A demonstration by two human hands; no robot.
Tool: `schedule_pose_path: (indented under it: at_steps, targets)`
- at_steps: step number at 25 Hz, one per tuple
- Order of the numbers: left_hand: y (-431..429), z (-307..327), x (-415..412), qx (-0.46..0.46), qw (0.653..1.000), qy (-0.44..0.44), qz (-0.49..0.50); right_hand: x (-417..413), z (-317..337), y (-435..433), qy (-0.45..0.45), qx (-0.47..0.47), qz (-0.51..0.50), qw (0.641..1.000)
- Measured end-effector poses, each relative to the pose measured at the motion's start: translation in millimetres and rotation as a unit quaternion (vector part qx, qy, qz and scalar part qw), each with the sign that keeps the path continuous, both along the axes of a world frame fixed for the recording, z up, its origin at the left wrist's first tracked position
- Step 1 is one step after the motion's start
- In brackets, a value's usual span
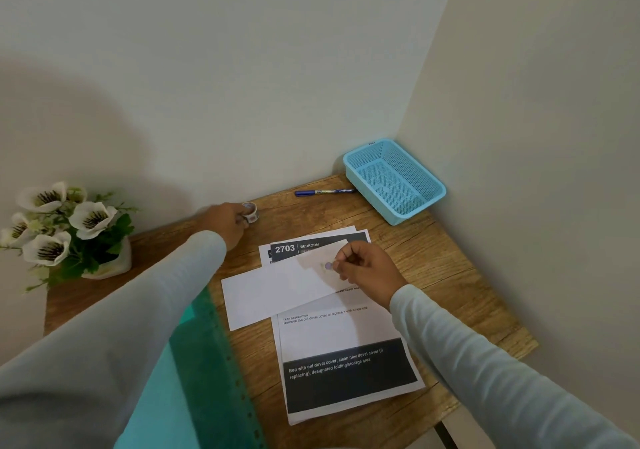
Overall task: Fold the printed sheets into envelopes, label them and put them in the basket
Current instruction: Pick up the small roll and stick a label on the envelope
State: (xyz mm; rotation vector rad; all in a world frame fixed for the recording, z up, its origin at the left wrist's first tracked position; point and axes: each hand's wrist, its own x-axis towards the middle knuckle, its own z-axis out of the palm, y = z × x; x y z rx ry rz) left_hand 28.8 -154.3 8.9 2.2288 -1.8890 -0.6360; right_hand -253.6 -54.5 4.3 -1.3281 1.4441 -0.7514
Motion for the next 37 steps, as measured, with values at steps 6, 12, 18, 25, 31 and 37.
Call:
schedule_pose_path:
  at_steps: [6, 12, 18, 25, 31, 37]
  targets:
    - [30.3, 1.8, -14.8, -0.085, 0.986, 0.146, 0.012, -6.4, -3.0, -6.3, -0.039, 0.024, -0.055, 0.997]
    - [74.8, -3.3, -80.2, 0.023, 0.919, 0.381, -0.097, -0.3, -3.5, -5.5, -0.037, 0.027, -0.042, 0.998]
    - [79.9, -15.0, -98.9, 0.023, 0.922, 0.379, -0.082, -5.3, -6.4, -1.2, -0.033, 0.022, -0.058, 0.998]
    - [69.9, -35.0, -96.5, -0.054, 0.978, 0.141, -0.147, -15.4, -21.2, -19.8, -0.031, 0.082, -0.163, 0.983]
    - [68.5, -59.8, -97.9, -0.125, 0.969, 0.032, -0.212, -10.8, -28.8, -43.7, 0.056, 0.089, -0.148, 0.983]
    - [73.9, -72.2, -95.9, -0.162, 0.960, -0.002, -0.228, -3.3, -31.6, -61.7, 0.175, 0.046, -0.074, 0.981]
